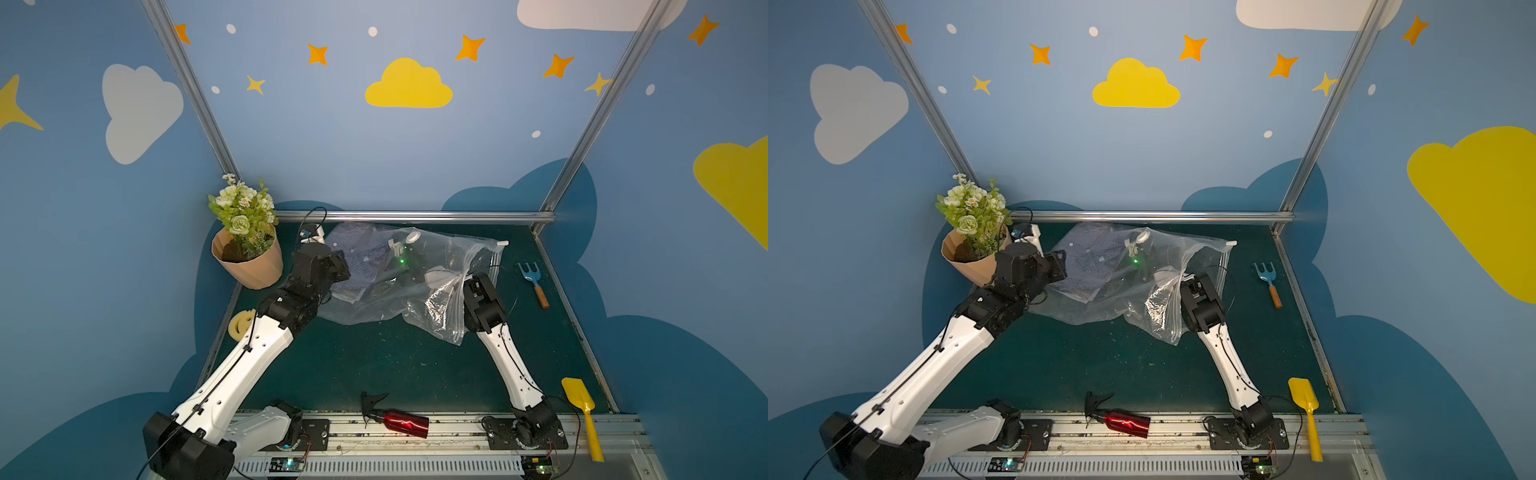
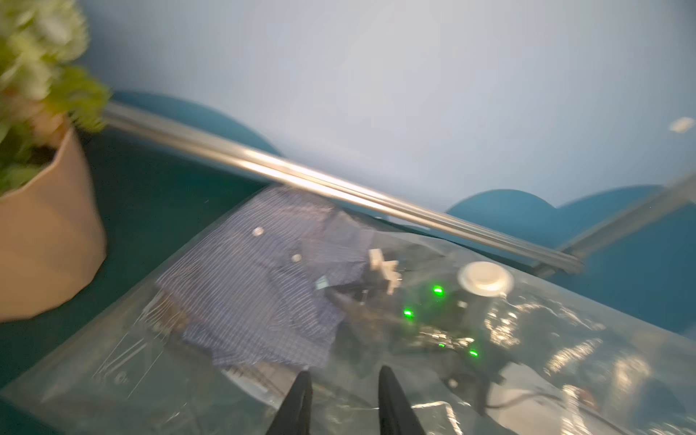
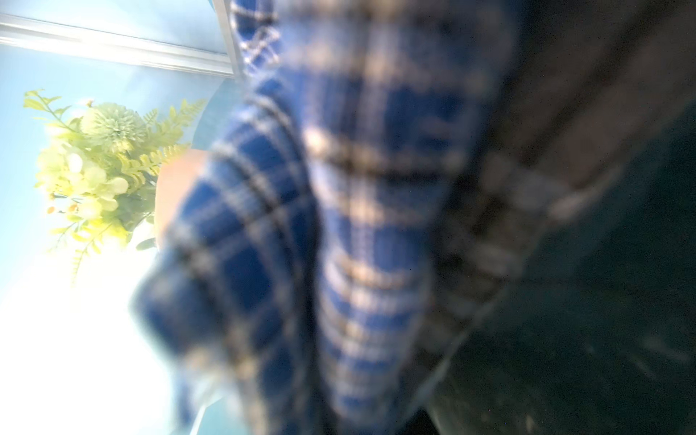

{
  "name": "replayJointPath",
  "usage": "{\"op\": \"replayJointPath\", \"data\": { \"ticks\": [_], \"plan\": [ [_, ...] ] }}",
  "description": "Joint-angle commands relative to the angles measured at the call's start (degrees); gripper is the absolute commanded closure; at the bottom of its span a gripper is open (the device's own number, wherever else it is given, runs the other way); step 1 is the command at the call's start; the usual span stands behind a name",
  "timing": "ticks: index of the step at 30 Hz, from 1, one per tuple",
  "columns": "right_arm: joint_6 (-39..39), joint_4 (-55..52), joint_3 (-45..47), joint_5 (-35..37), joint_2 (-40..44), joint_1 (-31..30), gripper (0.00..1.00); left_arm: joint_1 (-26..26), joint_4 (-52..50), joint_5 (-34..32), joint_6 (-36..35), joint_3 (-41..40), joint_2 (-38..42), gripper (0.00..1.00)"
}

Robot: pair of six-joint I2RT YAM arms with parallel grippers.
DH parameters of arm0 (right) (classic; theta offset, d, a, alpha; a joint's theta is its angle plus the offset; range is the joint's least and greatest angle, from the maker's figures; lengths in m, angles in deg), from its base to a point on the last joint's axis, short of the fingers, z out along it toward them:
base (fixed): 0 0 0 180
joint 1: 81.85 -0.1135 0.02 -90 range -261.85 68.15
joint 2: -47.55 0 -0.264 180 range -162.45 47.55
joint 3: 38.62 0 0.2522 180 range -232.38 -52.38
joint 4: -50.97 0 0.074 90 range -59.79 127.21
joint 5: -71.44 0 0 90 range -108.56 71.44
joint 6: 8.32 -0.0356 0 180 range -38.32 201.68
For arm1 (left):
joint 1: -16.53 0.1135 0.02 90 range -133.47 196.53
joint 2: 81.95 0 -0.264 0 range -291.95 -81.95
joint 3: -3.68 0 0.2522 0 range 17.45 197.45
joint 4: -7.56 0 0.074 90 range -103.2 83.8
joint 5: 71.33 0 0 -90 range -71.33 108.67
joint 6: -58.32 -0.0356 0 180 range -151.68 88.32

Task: Take the shirt out of the vacuum bag
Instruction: Move the shirt from the vacuum bag.

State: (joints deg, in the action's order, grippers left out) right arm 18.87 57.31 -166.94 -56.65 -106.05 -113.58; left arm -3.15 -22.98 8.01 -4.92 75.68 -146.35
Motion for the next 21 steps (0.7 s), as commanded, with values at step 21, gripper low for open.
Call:
{"op": "replayJointPath", "data": {
  "ticks": [21],
  "plan": [
    [8.2, -14.3, 8.2, 0.2, 4.7, 3.2, 1.00, 22.6, 5.5, 8.7, 16.4, -6.5, -30.3, 0.96]
  ]
}}
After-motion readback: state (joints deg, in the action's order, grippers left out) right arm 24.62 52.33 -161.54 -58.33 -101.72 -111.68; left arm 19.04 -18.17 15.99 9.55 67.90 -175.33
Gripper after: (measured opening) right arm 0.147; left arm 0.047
